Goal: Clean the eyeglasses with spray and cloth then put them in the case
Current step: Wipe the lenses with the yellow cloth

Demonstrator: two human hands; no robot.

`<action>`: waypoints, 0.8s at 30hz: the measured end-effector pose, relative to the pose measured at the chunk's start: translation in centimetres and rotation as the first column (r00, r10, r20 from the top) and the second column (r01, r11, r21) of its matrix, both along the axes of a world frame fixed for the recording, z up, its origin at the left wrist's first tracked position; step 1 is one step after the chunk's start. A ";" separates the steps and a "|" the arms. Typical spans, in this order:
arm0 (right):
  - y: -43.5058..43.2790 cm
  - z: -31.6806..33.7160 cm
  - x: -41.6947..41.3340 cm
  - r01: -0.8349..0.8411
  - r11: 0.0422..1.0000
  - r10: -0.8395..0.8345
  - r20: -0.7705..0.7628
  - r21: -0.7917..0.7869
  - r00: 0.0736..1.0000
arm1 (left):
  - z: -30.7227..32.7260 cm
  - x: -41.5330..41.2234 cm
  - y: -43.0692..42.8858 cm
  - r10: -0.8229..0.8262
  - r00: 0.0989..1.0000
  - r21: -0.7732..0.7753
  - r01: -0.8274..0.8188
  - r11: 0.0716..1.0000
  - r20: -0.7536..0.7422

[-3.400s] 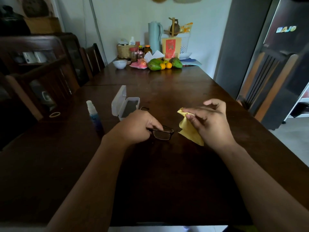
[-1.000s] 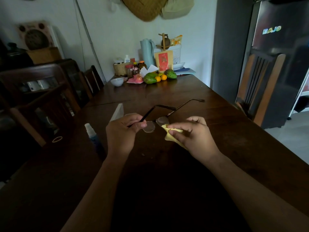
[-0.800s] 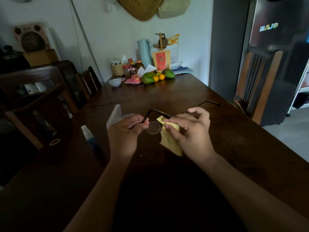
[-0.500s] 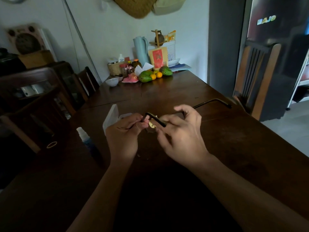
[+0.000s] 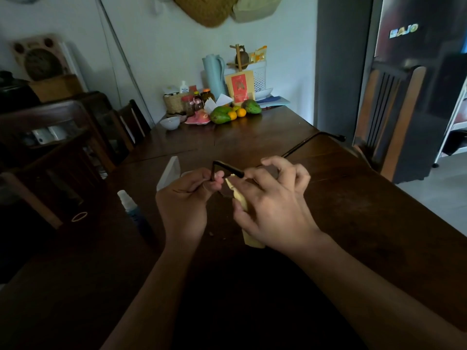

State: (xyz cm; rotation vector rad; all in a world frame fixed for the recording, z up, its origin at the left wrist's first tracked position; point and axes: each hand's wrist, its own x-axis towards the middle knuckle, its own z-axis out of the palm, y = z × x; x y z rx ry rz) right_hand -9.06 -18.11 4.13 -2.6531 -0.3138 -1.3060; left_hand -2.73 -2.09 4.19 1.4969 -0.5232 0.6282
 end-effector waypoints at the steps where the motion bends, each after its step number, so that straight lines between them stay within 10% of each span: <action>1: 0.1 -0.1 0.0 -0.017 1.000 0.017 -0.004 -0.010 1.000 | 0.0 0.1 0.1 0.001 1.000 -0.009 -0.001 1.000 -0.005; 24: -0.6 -0.3 0.1 -0.206 0.978 0.205 -0.027 -0.034 0.978 | -0.4 0.4 0.1 -0.194 0.971 -0.200 0.164 0.966 -0.142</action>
